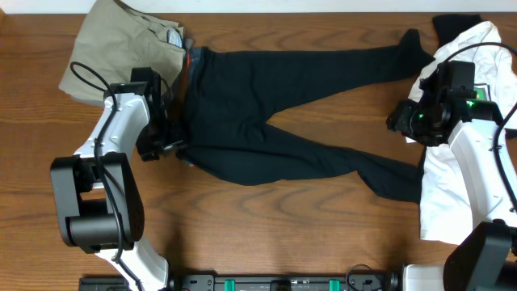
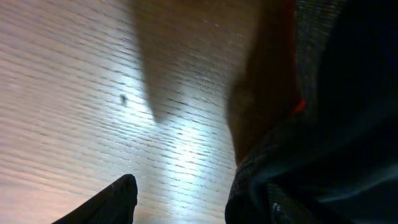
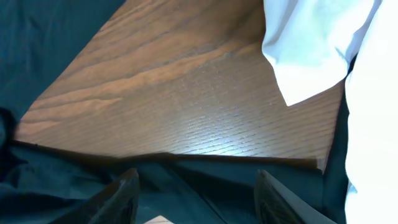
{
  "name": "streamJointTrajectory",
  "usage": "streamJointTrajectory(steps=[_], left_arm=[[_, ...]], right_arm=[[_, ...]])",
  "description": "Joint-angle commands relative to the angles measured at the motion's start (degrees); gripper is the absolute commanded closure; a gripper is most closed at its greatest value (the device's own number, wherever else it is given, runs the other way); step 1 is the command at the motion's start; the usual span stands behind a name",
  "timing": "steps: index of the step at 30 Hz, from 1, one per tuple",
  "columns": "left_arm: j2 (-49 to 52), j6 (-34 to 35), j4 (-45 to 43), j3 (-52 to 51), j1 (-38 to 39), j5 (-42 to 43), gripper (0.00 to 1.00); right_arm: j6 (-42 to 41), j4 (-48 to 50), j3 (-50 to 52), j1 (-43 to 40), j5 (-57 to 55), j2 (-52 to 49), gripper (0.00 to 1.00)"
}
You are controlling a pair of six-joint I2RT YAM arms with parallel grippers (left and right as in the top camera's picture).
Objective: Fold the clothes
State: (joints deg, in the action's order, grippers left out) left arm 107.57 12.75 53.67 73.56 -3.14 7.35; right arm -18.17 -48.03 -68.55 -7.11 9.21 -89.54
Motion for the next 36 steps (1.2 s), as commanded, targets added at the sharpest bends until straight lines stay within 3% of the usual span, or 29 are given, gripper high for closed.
streamJointTrajectory(steps=[1,8,13,16,18,20,25,36], left_arm=[[-3.5,-2.6,0.7,-0.4,0.0,3.8,0.33],[-13.1,-2.6,3.5,-0.4,0.0,3.6,0.33],[-13.4,-2.3,4.1,-2.0,-0.1,3.6,0.33],[-13.2,-1.7,-1.2,-5.2,-0.1,3.6,0.44],[-13.2,-1.7,-5.6,-7.1,-0.1,3.5,0.61],[-13.2,-0.2,-8.6,-8.6,-0.1,1.4,0.69],[-12.8,2.9,-12.4,-12.0,-0.1,-8.0,0.73],[-7.6,2.6,-20.2,-12.6,3.1,-0.2,0.75]], right_arm=[[0.7,0.3,-0.3,0.4,0.0,0.0,0.42],[0.7,0.3,-0.3,0.4,0.0,0.0,0.41],[0.7,0.3,-0.3,0.4,0.0,0.0,0.41],[0.7,0.3,-0.3,0.4,0.0,0.0,0.41],[0.7,0.3,-0.3,0.4,0.1,0.0,0.41],[0.7,0.3,-0.3,0.4,0.1,0.0,0.41],[0.7,-0.2,-0.3,0.4,0.1,0.0,0.41],[0.7,-0.2,-0.3,0.4,0.1,0.0,0.41]])
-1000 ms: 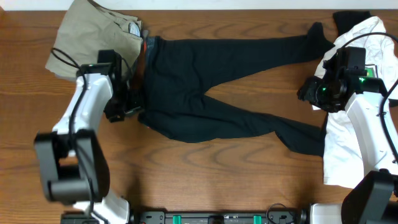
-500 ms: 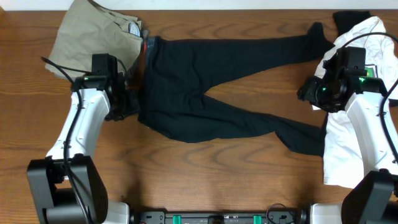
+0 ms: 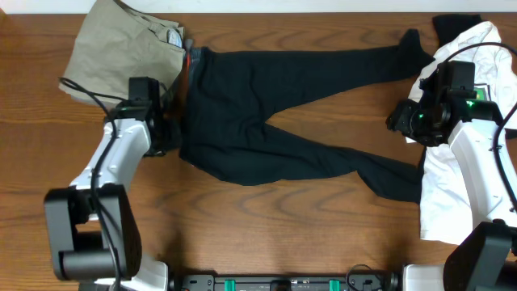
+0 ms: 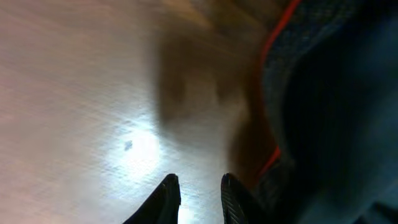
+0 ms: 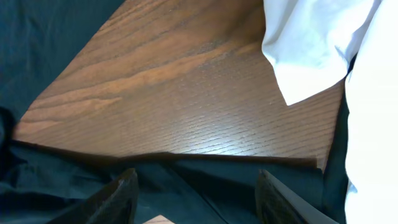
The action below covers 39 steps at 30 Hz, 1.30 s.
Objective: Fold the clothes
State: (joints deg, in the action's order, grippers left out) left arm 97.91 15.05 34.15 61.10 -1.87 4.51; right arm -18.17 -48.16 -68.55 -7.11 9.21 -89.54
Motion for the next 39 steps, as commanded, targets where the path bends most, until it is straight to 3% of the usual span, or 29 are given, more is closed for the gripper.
streamJointTrajectory(steps=[1,9,15,26,33,39], left_arm=[[2.8,0.3,-1.1,-0.2,2.8,2.9,0.75],[4.3,0.3,-5.0,-0.1,12.9,3.5,0.76],[4.3,0.2,-3.3,-0.1,19.2,-7.3,0.76],[4.2,0.8,-0.5,-0.1,17.8,-10.1,0.76],[3.9,2.0,1.9,-0.2,11.6,-0.2,0.76],[4.0,0.5,1.5,-1.0,10.8,7.0,0.76]], right_arm=[[0.7,-0.1,-0.3,0.4,0.1,0.0,0.41],[0.7,0.2,-0.3,0.4,0.1,0.0,0.41],[0.6,0.2,-0.3,0.4,0.5,0.0,0.41],[0.7,0.1,-0.3,0.4,1.7,0.0,0.41],[0.7,0.2,-0.3,0.4,1.7,0.0,0.41],[0.7,0.2,-0.3,0.4,1.7,0.0,0.40]])
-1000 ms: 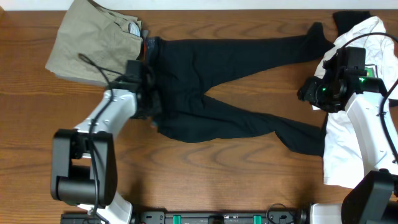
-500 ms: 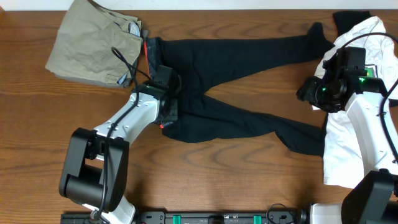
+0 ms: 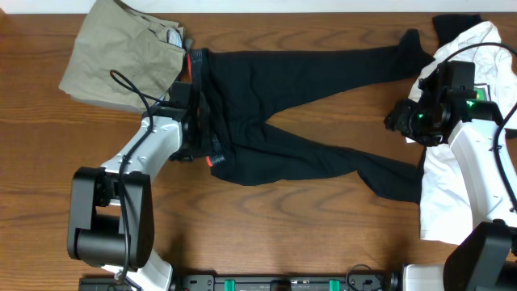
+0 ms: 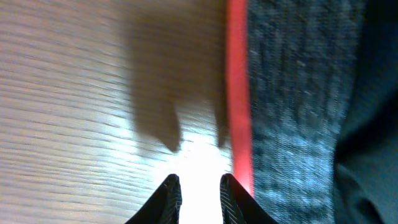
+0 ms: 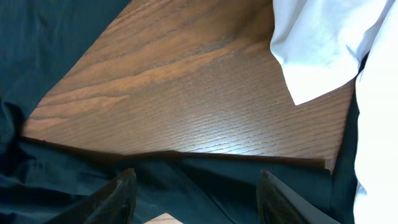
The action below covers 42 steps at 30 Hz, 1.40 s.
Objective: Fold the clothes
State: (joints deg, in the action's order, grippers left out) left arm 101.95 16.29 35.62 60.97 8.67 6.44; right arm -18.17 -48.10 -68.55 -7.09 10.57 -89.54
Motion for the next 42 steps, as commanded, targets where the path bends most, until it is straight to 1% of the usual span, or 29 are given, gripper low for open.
streamJointTrajectory(steps=[1,10,16,26,33,35,38,40,42], left_arm=[[0.0,-0.7,0.0,-0.9,0.4,5.2,0.76],[0.0,-1.3,-0.6,-0.9,-1.7,11.0,0.76],[0.0,-1.6,-0.6,-1.0,-1.6,11.1,0.75],[0.0,-1.6,-3.1,-4.3,-1.6,12.7,0.75],[0.0,-1.6,-4.4,-4.5,-1.6,12.6,0.76],[0.0,-1.1,-4.9,-4.5,-1.6,12.6,0.81],[0.0,-0.6,-5.6,-4.5,-1.5,12.6,0.91],[0.0,0.1,-6.0,-4.5,-1.4,12.6,0.94],[0.0,0.1,-6.1,-4.5,-1.2,12.6,0.94]], right_arm=[[0.7,0.1,-0.3,0.4,0.4,0.0,0.40],[0.7,0.0,-0.3,0.4,0.4,0.0,0.40],[0.7,-0.1,-0.3,0.4,0.4,0.0,0.40],[0.7,-0.6,-0.3,0.4,0.4,0.0,0.40],[0.7,-0.5,-0.3,0.4,0.4,0.0,0.40],[0.7,-0.5,-0.3,0.4,0.4,0.0,0.40],[0.7,-0.5,-0.3,0.4,0.4,0.0,0.40],[0.7,-0.5,-0.3,0.4,0.4,0.0,0.40],[0.7,-0.5,-0.3,0.4,0.4,0.0,0.40]])
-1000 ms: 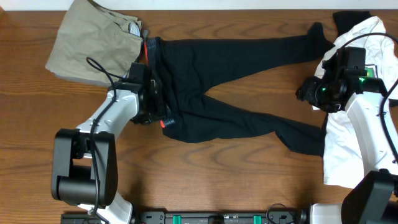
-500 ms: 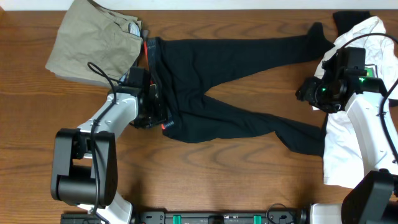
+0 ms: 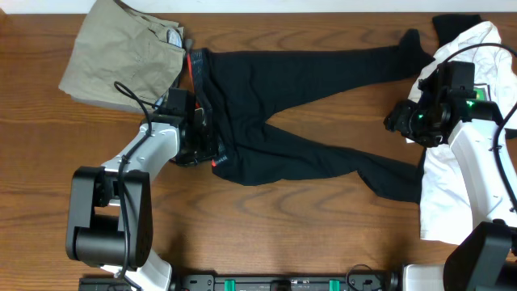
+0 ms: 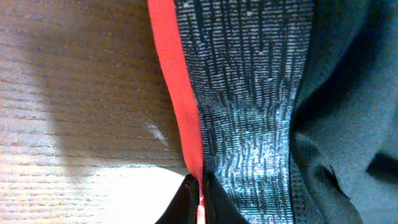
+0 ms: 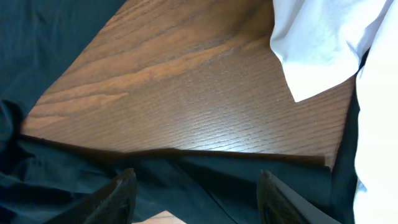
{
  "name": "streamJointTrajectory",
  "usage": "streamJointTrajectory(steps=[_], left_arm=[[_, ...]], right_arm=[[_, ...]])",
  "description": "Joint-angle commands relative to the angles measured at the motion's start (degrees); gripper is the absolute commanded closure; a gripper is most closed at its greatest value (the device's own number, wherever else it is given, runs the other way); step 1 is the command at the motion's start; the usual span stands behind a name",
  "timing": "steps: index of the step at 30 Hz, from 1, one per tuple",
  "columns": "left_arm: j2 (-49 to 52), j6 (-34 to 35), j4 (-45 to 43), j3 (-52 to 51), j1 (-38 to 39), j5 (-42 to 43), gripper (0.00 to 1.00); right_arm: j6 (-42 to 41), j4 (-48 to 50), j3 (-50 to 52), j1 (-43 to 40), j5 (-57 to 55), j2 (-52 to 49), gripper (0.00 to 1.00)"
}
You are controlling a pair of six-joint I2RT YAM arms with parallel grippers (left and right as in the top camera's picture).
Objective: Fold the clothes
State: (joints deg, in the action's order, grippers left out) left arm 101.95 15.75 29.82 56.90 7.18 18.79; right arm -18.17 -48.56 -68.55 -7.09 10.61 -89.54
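Dark navy trousers (image 3: 275, 105) lie spread on the wooden table, legs reaching right, waistband at the left with a red edge (image 4: 174, 93). My left gripper (image 3: 202, 145) is at the waistband's lower corner, shut on the red waistband edge (image 4: 200, 199), which is turned up a little off the wood. My right gripper (image 3: 401, 121) hovers open over the upper trouser leg's cuff end, its fingers (image 5: 115, 199) wide apart above dark cloth (image 5: 199, 186).
A folded khaki garment (image 3: 125, 52) lies at the back left. A white shirt (image 3: 452, 178) lies crumpled along the right side under my right arm, its corner (image 5: 311, 43) in the right wrist view. Bare wood (image 3: 283, 234) runs along the front.
My left gripper's jaws, a little apart beside the red edge before, are now shut on it. It has shifted slightly left. The right arm stays put.
My left gripper stood open at the trousers' lower left waistband. Then it sat nearly shut just left of the cloth. Then it was over the waistband, red edge showing. Now it pinches that edge. The right gripper hung open throughout.
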Motion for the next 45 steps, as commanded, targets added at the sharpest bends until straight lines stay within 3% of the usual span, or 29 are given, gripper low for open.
streamJointTrajectory(steps=[1,10,17,26,28,31,34,36,39,45], left_arm=[[0.0,0.7,-0.3,-0.4,0.3,0.2,0.94],[-4.7,-1.9,5.6,2.1,-6.0,-2.0,0.94],[-12.5,-5.2,12.6,2.8,-14.3,-12.4,0.94],[-13.2,-7.1,12.5,2.8,-18.5,-15.2,0.94],[-13.2,-7.1,12.1,2.8,-18.4,-13.9,0.94],[-13.2,-7.2,12.1,2.6,-17.7,-10.8,0.94],[-13.1,-7.8,11.6,2.3,-16.2,-8.1,0.94],[-12.5,-9.5,10.7,2.1,-14.9,-6.8,0.91],[-10.7,-11.1,8.4,1.9,-12.8,-4.4,0.77],[-6.7,-12.8,3.1,1.9,-9.0,1.2,0.76]], right_arm=[[0.7,0.0,-0.3,0.4,0.4,0.0,0.40],[0.7,0.0,-0.3,0.4,0.3,0.0,0.39],[0.7,-0.1,-0.3,0.4,0.4,0.0,0.39],[4.1,-6.8,-0.3,0.4,0.3,-0.1,0.39],[4.5,-8.7,-0.3,0.4,-0.7,-0.1,0.39],[4.5,-11.3,-0.3,0.4,-4.0,-0.2,0.28],[4.2,-12.5,-0.3,0.4,-4.8,-0.2,0.25],[4.0,-12.5,-0.3,0.4,-4.8,-0.2,0.25],[4.0,-12.1,-0.3,0.4,-4.8,-0.2,0.25],[3.4,-11.3,-0.3,0.4,-4.8,-0.2,0.29]])
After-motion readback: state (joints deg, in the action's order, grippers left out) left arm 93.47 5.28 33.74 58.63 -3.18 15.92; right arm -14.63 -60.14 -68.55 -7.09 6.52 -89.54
